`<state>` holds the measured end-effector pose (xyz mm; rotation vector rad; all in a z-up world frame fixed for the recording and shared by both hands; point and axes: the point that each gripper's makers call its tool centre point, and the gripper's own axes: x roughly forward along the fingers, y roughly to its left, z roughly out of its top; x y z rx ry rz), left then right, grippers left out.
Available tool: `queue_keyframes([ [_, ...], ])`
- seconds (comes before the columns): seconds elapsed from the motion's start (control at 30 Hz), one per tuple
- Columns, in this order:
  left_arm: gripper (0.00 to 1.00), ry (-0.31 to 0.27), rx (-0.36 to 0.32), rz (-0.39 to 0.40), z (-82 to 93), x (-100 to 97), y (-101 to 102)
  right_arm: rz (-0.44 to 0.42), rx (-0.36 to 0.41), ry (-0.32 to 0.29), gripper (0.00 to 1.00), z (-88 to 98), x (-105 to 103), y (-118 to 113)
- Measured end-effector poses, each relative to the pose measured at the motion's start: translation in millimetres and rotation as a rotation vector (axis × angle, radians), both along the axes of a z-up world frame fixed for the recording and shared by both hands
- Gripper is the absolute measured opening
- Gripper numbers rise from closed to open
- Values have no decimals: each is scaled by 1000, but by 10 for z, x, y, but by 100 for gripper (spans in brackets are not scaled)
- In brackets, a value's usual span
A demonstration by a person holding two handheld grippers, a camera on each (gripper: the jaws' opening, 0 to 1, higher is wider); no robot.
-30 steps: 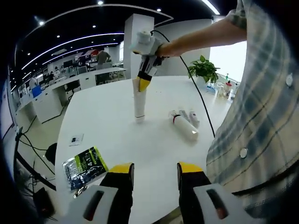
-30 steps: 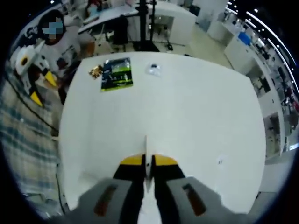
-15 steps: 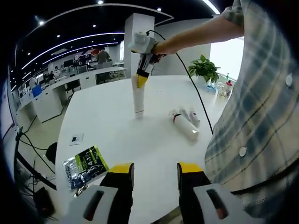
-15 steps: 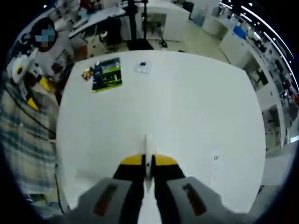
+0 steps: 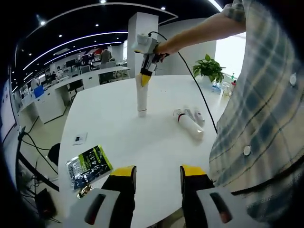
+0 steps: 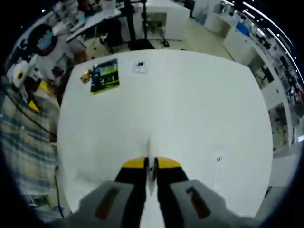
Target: Arrange the skincare products in the storage area until every visible bottle or jar stands upright without overlapping.
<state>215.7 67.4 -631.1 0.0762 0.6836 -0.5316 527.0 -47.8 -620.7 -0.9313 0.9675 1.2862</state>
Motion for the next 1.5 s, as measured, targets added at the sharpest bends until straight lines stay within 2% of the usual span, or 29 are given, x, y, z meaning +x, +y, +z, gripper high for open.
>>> queue_keyframes([
  [0.4, 38, 0, 1, 5, 10, -21, 7, 13, -39, -3, 3, 27, 23, -48],
  [0.57, 38, 4, -7, 5, -1, -35, 0, 5, -53, -4, 2, 44, 75, -146],
  [0.9, 38, -9, 5, -5, 42, 5, 10, -2, -76, 33, 1, 63, -29, -347],
  [1.13, 39, -14, 4, -25, 88, 23, -32, -15, -99, 34, 1, 67, -45, -525],
  [1.23, 39, -14, 11, -32, 91, 32, -29, -20, -99, 34, 1, 63, -37, -578],
  [1.37, 39, -14, 21, -48, 110, 41, -32, -46, -55, 53, 3, 64, -18, -566],
  [1.5, 39, -20, 40, -60, 162, 79, 15, -50, -42, 26, 4, 60, 40, -567],
])
